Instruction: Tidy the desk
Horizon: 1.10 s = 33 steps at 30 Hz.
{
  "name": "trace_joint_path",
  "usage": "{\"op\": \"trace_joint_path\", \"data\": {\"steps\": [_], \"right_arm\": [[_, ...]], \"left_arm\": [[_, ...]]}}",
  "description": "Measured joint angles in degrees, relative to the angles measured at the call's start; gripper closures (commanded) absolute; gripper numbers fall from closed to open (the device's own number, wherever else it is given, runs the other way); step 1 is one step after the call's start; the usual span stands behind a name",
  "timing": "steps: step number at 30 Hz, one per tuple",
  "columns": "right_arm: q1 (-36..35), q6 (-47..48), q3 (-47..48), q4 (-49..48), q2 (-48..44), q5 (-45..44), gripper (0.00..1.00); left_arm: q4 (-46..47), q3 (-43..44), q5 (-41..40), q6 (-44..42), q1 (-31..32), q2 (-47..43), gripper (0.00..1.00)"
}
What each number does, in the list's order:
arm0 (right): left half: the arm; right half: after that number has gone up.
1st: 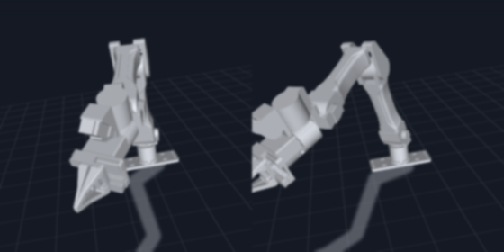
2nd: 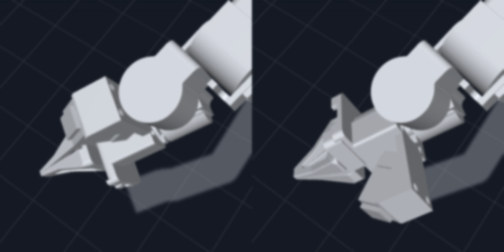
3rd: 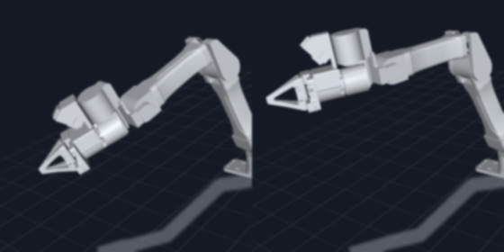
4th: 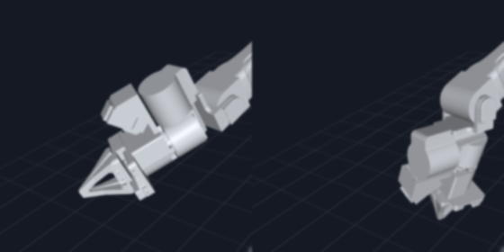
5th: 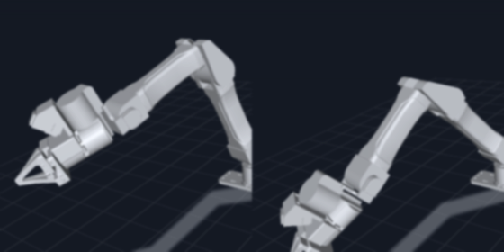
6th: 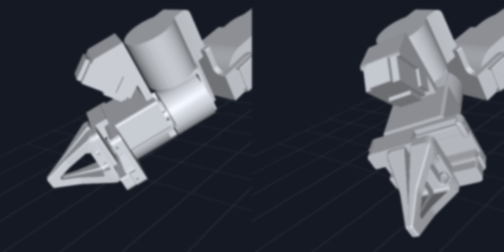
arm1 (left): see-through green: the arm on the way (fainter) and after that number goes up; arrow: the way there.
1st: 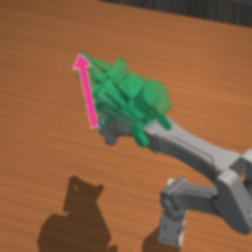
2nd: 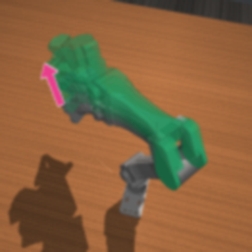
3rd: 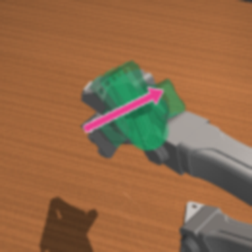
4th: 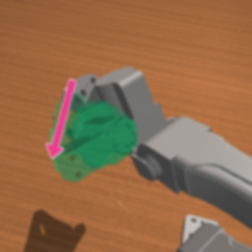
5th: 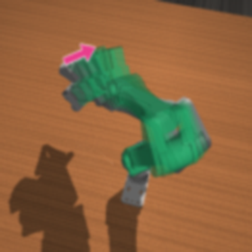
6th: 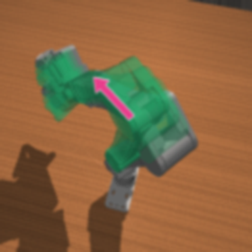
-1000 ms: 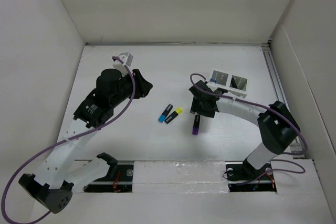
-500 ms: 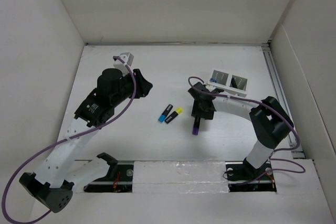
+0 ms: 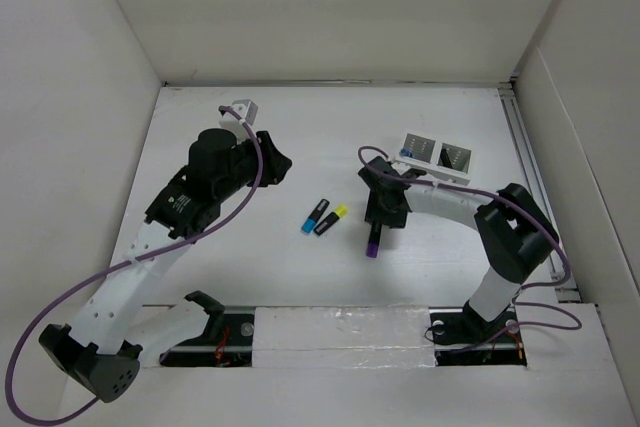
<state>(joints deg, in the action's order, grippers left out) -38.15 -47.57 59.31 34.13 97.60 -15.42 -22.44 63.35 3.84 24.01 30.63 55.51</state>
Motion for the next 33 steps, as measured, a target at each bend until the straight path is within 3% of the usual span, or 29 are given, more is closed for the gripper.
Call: {"op": "trace_joint_path", "data": {"steps": [8, 14, 26, 33], "right_arm": [[0.0, 0.8, 0.1, 0.3, 0.3, 0.0, 0.70], [0.3, 0.9, 0.2, 0.2, 0.2, 0.4, 0.81], [3.2, 1.5, 5.1, 1.2, -8.2, 2.1, 0.83], [15.5, 6.4, 15.8, 4.1, -16.7, 1.4, 0.82]], "left_arm": [[0.3, 0.0, 0.0, 0.0, 0.0, 0.2, 0.66], [0.3, 0.0, -0.1, 0.0, 0.0, 0.5, 0.66], [0.3, 0.0, -0.3, 0.0, 0.0, 0.6, 0.66], [0.3, 0.0, -0.2, 0.0, 0.0, 0.6, 0.66]]}}
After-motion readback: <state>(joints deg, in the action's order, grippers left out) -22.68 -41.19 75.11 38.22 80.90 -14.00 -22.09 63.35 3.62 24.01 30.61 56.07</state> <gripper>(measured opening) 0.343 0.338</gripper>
